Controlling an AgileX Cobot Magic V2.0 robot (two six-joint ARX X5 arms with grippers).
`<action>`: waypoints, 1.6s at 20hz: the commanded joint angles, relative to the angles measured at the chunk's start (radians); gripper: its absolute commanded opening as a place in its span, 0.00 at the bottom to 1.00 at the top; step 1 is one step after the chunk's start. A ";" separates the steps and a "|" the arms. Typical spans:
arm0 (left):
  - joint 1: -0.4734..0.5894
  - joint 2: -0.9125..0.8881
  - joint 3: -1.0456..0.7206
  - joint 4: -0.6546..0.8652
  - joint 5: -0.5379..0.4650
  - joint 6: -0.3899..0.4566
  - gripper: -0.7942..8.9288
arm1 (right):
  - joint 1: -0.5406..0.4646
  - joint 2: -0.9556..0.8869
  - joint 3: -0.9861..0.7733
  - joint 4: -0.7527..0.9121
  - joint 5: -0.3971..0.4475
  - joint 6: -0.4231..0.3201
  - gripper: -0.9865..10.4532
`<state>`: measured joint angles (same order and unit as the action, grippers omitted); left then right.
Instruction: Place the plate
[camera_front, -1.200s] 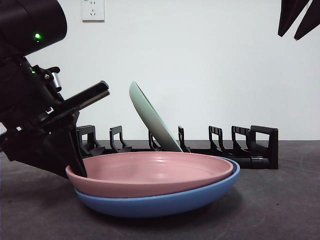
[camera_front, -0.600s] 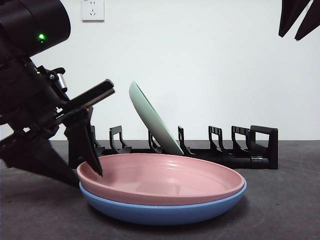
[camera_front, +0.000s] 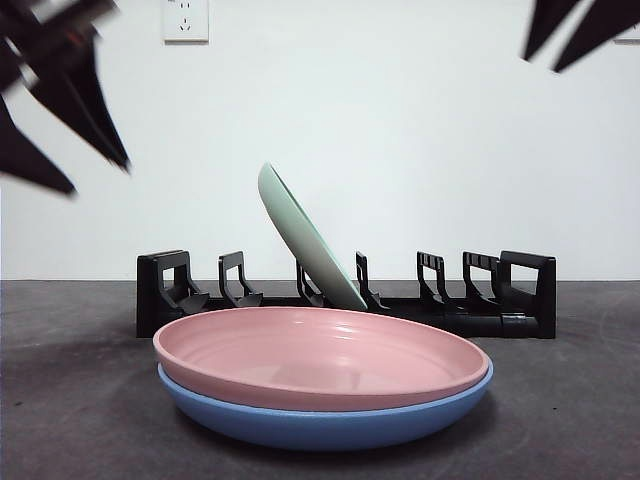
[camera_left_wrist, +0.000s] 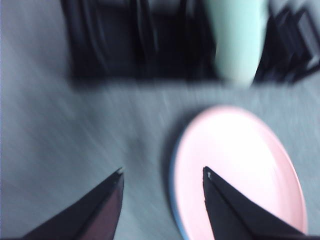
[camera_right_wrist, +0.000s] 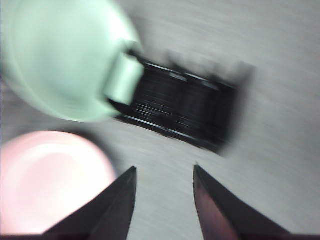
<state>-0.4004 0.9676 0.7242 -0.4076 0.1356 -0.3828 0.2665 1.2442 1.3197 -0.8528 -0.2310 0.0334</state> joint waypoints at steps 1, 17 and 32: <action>0.068 -0.063 0.054 -0.044 -0.007 0.202 0.34 | 0.042 0.039 0.023 0.066 -0.070 0.009 0.24; 0.254 -0.262 0.152 -0.206 -0.050 0.364 0.34 | 0.248 0.778 0.722 0.016 -0.336 0.275 0.24; 0.254 -0.263 0.152 -0.206 -0.050 0.341 0.34 | 0.291 0.937 0.837 -0.013 -0.235 0.274 0.24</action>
<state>-0.1478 0.7006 0.8635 -0.6239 0.0841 -0.0410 0.5468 2.1578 2.1258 -0.8722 -0.4671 0.2970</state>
